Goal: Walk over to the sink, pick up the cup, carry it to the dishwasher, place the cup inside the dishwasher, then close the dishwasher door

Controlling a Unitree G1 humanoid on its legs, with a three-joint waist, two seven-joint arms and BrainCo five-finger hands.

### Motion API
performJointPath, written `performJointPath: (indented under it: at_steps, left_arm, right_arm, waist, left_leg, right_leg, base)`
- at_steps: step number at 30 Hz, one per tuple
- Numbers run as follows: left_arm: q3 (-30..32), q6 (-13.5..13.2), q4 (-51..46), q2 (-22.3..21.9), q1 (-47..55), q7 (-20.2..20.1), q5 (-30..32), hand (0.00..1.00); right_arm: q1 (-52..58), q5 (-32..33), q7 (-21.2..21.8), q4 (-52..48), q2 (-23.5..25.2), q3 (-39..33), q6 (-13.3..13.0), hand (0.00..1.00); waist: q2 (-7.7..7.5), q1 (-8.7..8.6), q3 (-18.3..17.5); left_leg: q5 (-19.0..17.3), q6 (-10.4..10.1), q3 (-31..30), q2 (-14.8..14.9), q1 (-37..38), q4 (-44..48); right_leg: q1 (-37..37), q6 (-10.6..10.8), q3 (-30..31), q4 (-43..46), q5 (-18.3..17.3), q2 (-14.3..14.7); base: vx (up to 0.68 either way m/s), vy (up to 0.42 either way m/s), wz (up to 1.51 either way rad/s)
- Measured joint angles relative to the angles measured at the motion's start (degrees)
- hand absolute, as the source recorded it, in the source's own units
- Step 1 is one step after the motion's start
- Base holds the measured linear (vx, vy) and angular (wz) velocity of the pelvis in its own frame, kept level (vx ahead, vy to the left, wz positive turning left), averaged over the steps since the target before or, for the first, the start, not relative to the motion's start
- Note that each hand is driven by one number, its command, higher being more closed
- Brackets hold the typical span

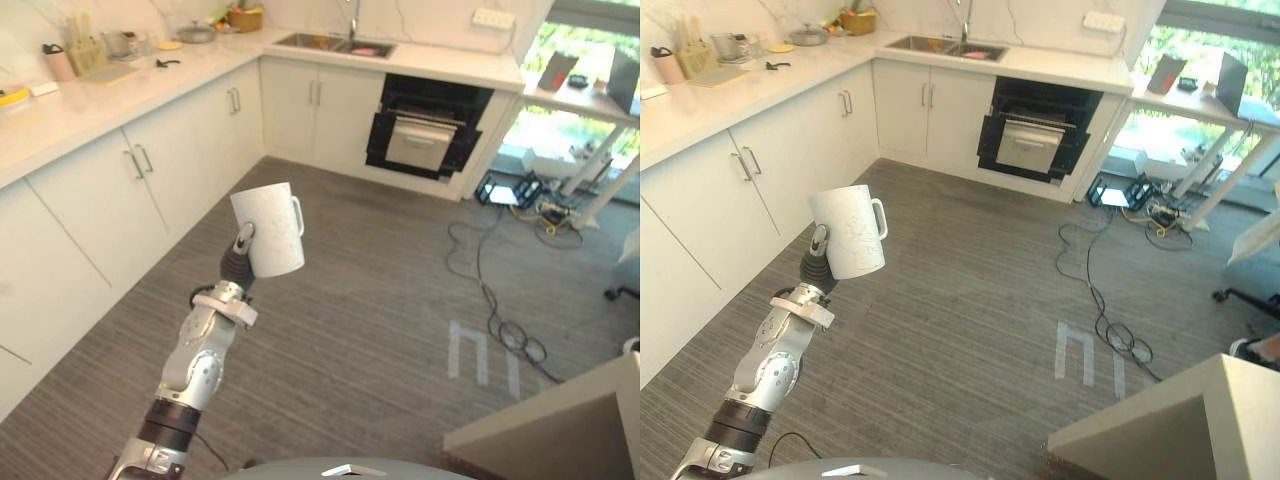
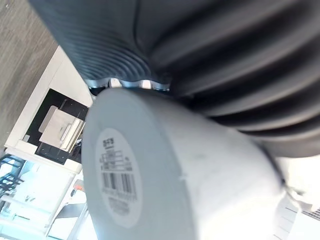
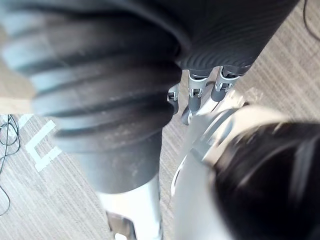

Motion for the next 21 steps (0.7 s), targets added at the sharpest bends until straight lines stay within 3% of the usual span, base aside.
performJointPath:
  at_steps: [6, 7, 13, 17, 21]
  left_arm:
    - [-1.4, 0.68, 1.08, -0.99, -1.02, -0.89, -0.05, 1.0]
    - [0.18, -2.98, 6.57, -0.94, -1.47, -0.87, -0.11, 1.0]
    - [0.62, -2.97, 6.56, -1.07, -1.44, -0.63, -0.09, 1.0]
    - [4.07, -0.78, 6.54, -2.21, -0.88, 6.13, 1.81, 1.0]
    - [7.81, 2.46, 6.48, -3.59, 0.37, 14.01, 5.48, 1.0]
  right_arm:
    - [-2.29, 6.29, -1.54, 0.33, -0.64, 6.71, 0.57, 0.0]
    - [-2.96, 13.03, -1.06, 0.3, -2.61, 15.48, 0.07, 0.0]
    - [-2.91, 13.02, -1.02, 0.31, -2.58, 15.48, 0.04, 0.0]
    - [-2.15, 11.84, -0.61, 0.71, -2.5, 15.54, -0.73, 0.0]
    - [0.52, 11.18, 1.07, 0.69, -2.16, 15.54, -3.85, 0.0]
  waist:
    - [-0.27, -0.61, -0.33]
    - [-0.85, -2.26, 0.31]
    - [-0.85, -2.28, 0.31]
    - [-0.88, -2.08, 0.35]
    - [-0.86, -0.76, 0.22]
  left_leg:
    - [-0.23, -0.53, 3.53, 2.07, 2.41, -0.06]
    - [-0.53, -0.67, 5.14, 1.95, 2.85, -0.07]
    - [-0.6, -0.67, 5.78, 1.98, 3.01, -0.07]
    - [-1.11, -0.75, 6.27, 2.0, 4.75, -0.08]
    - [-1.86, -1.12, 7.76, 2.13, 5.95, -0.15]
  right_leg:
    - [2.63, -0.82, 2.95, -4.68, 2.42, 2.33]
    - [2.83, -0.67, 5.05, -8.16, 4.54, 2.74]
    - [3.02, -0.7, 5.0, -8.35, 4.56, 2.74]
    - [5.44, -0.47, 1.52, -9.82, 5.2, 1.87]
    - [6.76, 0.33, -6.07, -10.21, 6.48, -0.22]
  base:
    - [0.02, -0.042, -0.29]
    - [-0.01, -0.003, -0.07]
    - [0.0, 0.0, 0.0]
    - [0.01, -0.001, -0.02]
    - [0.02, 0.011, -0.14]
